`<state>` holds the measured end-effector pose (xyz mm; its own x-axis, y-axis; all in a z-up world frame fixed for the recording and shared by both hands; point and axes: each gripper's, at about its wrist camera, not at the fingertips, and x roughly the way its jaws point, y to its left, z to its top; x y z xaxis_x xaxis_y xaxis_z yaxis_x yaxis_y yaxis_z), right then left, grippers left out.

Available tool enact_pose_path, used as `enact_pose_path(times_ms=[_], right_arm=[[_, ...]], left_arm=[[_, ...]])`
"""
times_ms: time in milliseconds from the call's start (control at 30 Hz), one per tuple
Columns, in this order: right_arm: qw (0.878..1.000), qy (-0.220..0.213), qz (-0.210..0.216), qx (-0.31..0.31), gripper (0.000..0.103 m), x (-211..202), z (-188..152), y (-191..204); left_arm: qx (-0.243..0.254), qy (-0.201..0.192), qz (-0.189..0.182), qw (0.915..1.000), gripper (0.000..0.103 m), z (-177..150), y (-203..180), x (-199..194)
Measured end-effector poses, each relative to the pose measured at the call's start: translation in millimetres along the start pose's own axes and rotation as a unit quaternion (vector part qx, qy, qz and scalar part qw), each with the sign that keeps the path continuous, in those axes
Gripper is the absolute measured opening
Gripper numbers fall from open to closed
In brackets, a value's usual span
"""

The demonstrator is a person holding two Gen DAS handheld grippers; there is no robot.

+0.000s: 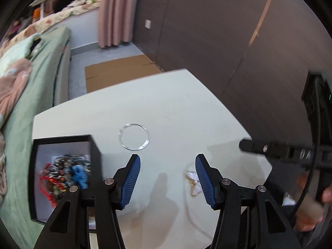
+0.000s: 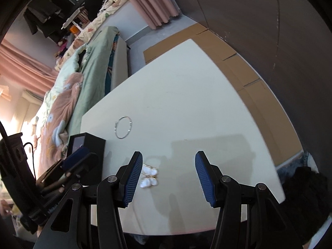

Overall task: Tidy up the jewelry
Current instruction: 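Grasp the white butterfly brooch with the left gripper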

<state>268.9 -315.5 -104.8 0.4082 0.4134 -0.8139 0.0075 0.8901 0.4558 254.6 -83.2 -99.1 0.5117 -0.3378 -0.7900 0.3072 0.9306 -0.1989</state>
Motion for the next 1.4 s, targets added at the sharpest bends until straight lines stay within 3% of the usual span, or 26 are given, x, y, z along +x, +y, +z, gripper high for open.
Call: enact_pose_path(times_ms=[267, 567, 700, 767, 900, 967, 1400], right_arm=[[1.000, -0.008, -0.005, 0.022, 0.054, -11, 0, -28], [1.000, -0.008, -0.005, 0.024, 0.054, -14, -1, -31], [1.000, -0.006, -0.008, 0.023, 0.054, -13, -2, -31], [1.000, -0.004, -0.010, 0.022, 0.054, -11, -2, -29], [1.000, 0.001, -0.013, 0.017, 0.054, -7, -2, -25], [1.000, 0.004, -0.014, 0.015, 0.054, -3, -3, -21], [1.000, 0.003, -0.014, 0.009, 0.054, 12, -2, 6]], left_arm=[[0.037, 0.040, 0.004, 0.9985, 0.057, -15, -28, 32], [0.072, 0.081, 0.024, 0.9938, 0.057, -33, -48, 59], [0.084, 0.073, 0.034, 0.9933, 0.051, -36, -54, 59], [0.088, 0.066, 0.035, 0.9933, 0.029, -36, -56, 59], [0.085, 0.064, 0.030, 0.9939, 0.029, -36, -55, 56], [0.083, 0.059, 0.029, 0.9944, 0.013, -34, -55, 53], [0.037, 0.007, 0.012, 0.9992, 0.012, -16, -28, 13]])
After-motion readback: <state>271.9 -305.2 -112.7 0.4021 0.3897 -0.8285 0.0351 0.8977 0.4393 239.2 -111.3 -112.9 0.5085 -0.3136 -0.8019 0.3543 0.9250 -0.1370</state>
